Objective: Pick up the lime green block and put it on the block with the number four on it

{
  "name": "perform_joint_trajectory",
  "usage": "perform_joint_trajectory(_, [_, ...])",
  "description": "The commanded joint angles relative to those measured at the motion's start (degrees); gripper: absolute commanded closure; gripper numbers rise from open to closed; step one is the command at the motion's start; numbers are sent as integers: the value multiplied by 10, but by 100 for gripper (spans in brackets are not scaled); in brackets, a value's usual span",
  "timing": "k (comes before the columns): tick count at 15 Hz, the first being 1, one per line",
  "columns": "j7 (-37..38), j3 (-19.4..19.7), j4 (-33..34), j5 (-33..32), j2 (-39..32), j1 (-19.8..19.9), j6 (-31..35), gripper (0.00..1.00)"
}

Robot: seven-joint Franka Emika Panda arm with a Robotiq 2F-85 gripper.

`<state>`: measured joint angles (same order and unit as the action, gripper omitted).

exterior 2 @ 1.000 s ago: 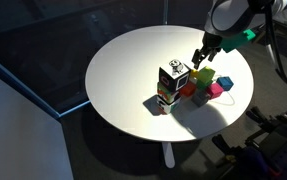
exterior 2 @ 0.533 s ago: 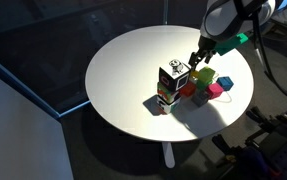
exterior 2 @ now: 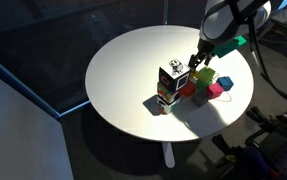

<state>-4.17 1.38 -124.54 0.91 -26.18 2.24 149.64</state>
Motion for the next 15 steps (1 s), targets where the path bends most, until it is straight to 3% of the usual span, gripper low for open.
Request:
perform_joint_trajectory(1, [10, 6, 4, -12, -1, -2, -6, 0])
perform_joint_trajectory(15, [15, 11, -8, -13, -3, -2, -11, 0])
